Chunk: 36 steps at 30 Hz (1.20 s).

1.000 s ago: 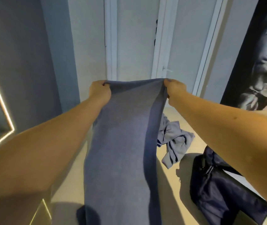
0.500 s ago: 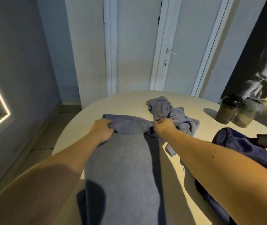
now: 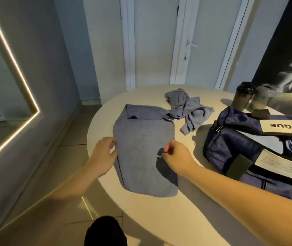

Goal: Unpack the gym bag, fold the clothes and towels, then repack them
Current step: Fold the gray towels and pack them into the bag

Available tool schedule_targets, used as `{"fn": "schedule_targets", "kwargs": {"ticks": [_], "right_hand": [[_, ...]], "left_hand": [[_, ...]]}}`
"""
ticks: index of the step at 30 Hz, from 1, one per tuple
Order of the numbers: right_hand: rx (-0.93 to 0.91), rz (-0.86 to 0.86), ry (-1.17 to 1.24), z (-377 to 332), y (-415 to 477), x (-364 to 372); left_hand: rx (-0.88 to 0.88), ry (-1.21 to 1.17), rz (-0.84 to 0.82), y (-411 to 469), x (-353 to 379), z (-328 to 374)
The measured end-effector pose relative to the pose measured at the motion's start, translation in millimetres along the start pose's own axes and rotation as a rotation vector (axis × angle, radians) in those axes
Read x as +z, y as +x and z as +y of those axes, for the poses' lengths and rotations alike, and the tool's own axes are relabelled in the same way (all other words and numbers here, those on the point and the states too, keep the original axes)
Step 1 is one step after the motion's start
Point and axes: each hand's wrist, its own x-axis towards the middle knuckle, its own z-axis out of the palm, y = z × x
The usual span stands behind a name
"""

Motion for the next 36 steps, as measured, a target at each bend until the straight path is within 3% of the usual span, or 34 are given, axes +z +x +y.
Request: {"fn": "schedule_targets", "kwargs": {"ticks": [6, 11, 15, 22, 27, 30, 33, 36], "right_hand": [[0.124, -0.088, -0.206, 16.1, -76.5, -11.6], [0.145, -0.124, -0.069, 10.7, -98.4, -6.2], [0.132, -0.058, 0.013, 5.7, -105.5, -3.8], [0.175, -0.045, 0.399, 9.1, -113.7, -43.8], [0.221, 0.059, 0.533, 19.9, -112.8, -64.1], [0.202, 0.014, 0.647, 25.1, -111.3, -73.6], [0.084, 0.051, 0.394, 27.7, -99.4, -77.5], [0.027, 0.124, 0.247, 19.0, -74.4, -82.9]], "left_hand": [[0.104, 0.170, -0.079, -40.5, -6.5, -20.4], [0.160, 0.176, -0.073, -46.2, -8.9, -3.9], [0.218, 0.241, -0.079, -49.6, -17.3, 6.7], [0.281, 0.356, -0.122, -62.4, -36.4, -2.0], [0.163, 0.167, -0.093, -75.8, -54.6, 31.1], [0.064, 0.012, -0.031, -80.1, -71.4, 48.4], [0.034, -0.104, 0.088, -71.4, -84.9, 65.4], [0.051, -0.176, 0.076, -49.9, -91.5, 72.4]]}}
